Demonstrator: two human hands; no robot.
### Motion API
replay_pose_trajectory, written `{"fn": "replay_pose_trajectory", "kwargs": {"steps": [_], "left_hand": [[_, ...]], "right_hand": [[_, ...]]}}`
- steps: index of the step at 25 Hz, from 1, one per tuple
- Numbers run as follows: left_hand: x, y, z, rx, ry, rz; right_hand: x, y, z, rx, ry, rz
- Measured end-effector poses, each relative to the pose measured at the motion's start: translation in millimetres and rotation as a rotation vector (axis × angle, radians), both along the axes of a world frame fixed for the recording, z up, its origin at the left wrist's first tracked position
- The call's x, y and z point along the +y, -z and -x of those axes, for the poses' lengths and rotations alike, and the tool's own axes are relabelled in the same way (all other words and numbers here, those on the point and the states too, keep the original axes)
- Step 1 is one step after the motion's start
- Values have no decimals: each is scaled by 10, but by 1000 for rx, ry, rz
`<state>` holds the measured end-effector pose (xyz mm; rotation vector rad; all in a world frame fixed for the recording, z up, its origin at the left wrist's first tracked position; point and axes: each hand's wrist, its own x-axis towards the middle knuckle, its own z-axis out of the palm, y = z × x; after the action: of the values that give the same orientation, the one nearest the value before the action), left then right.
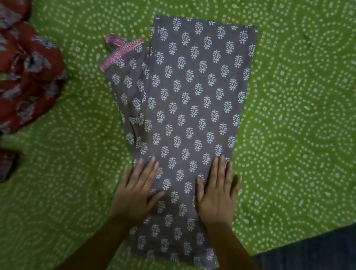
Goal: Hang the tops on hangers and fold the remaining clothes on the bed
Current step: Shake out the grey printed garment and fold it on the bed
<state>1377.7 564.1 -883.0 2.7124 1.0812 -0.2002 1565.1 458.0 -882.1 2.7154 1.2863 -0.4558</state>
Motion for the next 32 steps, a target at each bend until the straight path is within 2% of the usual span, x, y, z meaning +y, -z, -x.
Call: {"fn": "replay_pose_trajectory", "kwargs": {"steps": [1,2,4,5,7,10,11,12,13,14,16,17,18,20,23,27,28,30,32], "left_hand": [[101,-58,-35,-14,-161,-8],[254,-109,-84,-96,-410,31],[747,-308,-315,-399,-1010,229],[1040,-372,-436,-541,-1222,350],[1614,-397,-672,-618,-1426,597],[2338,164,-822,-704,-1510,958],[2500,372,-821,-736,-1532,1018],[2577,364,-807,-766,-1549,987],[2560,85,-806,-790,-1539,915],[2497,-196,-766,-783,-1489,763],[2298,-516,-528,-571,-1344,368],[2201,-614,-314,-486,-1276,213],[2118,-686,-85,-480,-1238,137],[2057,-713,353,-471,-1245,121],[2054,-707,866,-358,-1294,147],[1839,-834,1194,-360,-1281,153],[1798,-848,1245,-414,-1286,172],[1772,-892,1260,-637,-1218,256],[1798,-931,1180,-746,-977,315]], "right_hand": [[65,-27,-3,4,29,-6],[166,-62,-11,13,55,-37],[457,-125,-52,36,37,-92],[611,-157,-87,53,18,-85],[832,-179,-140,96,48,-13],[979,-141,-147,143,202,44],[990,-135,-145,144,220,33],[990,-132,-135,139,222,28],[988,-125,-130,135,221,26],[994,-121,-125,133,231,29],[998,-144,-86,137,279,44],[995,-181,-37,132,301,52],[989,-216,15,123,321,58],[999,-290,153,109,348,49],[1135,-416,464,117,368,-36],[1405,-563,1004,157,178,-135],[1475,-608,1129,191,88,-115],[1660,-716,1380,280,-114,-78],[1946,-811,1635,406,-269,-86]]}}
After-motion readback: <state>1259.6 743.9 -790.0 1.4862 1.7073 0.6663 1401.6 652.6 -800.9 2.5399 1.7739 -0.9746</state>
